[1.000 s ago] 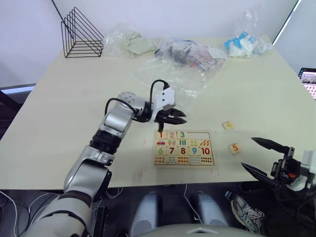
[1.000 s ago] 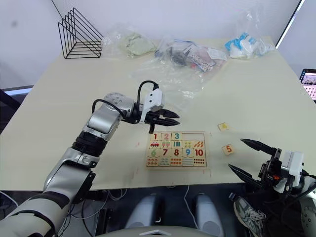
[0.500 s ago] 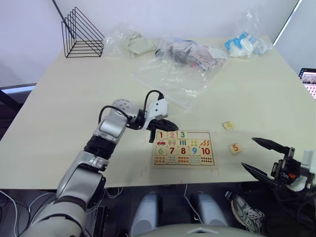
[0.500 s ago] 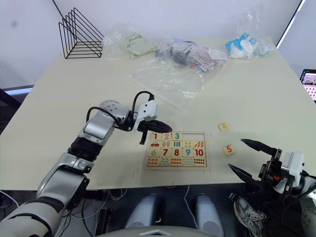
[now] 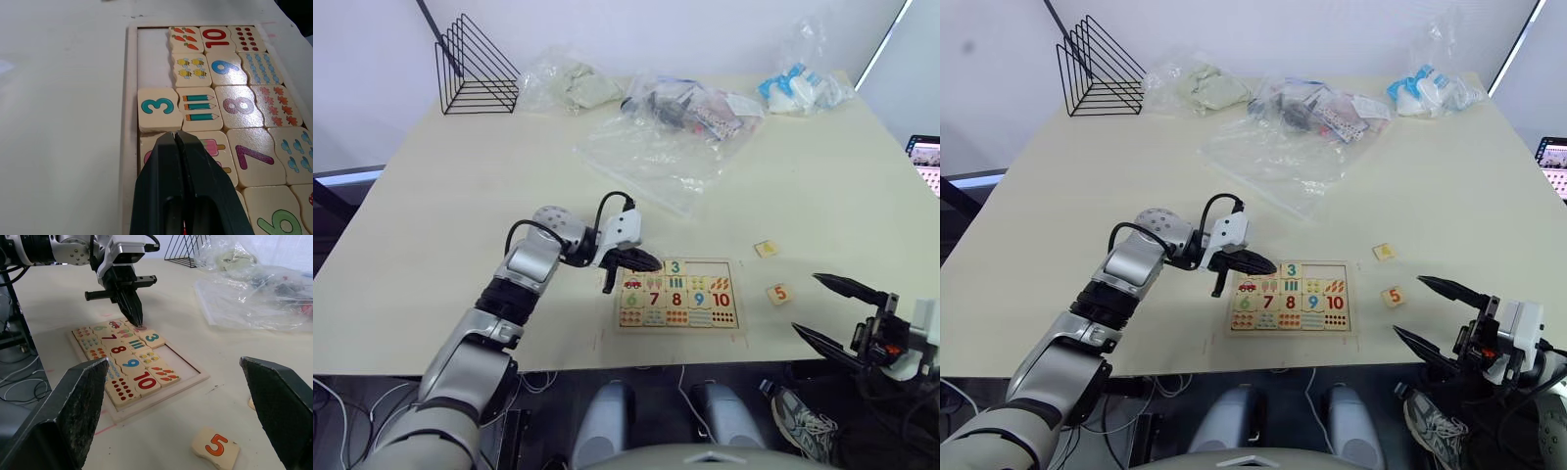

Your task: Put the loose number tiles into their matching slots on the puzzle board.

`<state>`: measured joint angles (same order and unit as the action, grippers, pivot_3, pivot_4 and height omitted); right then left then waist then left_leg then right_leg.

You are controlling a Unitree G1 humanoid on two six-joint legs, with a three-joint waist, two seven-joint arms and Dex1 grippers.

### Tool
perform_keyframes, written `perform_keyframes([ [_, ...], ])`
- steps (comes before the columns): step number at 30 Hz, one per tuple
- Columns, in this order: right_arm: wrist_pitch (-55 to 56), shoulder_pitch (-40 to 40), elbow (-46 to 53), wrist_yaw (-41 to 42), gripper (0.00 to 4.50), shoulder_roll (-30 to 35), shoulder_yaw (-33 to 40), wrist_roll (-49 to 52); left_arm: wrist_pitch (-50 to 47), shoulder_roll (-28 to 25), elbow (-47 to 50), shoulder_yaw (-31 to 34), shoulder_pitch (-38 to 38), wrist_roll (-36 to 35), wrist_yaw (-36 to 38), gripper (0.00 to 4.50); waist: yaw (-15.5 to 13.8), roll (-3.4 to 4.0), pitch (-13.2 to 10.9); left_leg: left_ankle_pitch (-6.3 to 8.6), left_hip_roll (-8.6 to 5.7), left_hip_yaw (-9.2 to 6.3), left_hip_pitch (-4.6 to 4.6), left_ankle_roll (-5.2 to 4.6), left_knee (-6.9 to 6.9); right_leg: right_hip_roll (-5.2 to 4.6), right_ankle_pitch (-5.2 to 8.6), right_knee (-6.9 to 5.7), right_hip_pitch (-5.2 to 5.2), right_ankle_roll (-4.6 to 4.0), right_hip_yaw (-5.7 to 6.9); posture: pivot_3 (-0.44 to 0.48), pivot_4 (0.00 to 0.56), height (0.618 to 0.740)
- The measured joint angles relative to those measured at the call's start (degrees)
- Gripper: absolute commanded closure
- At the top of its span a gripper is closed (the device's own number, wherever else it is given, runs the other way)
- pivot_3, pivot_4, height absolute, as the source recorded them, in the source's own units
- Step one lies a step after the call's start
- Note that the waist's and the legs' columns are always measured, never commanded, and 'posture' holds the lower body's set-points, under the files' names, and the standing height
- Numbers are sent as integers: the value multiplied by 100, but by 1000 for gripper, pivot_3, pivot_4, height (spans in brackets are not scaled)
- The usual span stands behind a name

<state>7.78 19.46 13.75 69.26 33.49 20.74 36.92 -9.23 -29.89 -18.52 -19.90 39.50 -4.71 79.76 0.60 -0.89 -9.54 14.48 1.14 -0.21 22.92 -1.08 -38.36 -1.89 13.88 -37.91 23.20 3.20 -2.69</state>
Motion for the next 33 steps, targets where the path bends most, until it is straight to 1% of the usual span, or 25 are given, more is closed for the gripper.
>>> perform_keyframes([
  [33, 13, 147, 84, 32, 0, -10, 0, 1, 122, 151, -88, -90, -4, 82, -79, 4429, 0, 0, 0, 0, 0, -1, 0, 0, 0, 0, 0, 0, 0, 0, 1, 0, 150, 740],
])
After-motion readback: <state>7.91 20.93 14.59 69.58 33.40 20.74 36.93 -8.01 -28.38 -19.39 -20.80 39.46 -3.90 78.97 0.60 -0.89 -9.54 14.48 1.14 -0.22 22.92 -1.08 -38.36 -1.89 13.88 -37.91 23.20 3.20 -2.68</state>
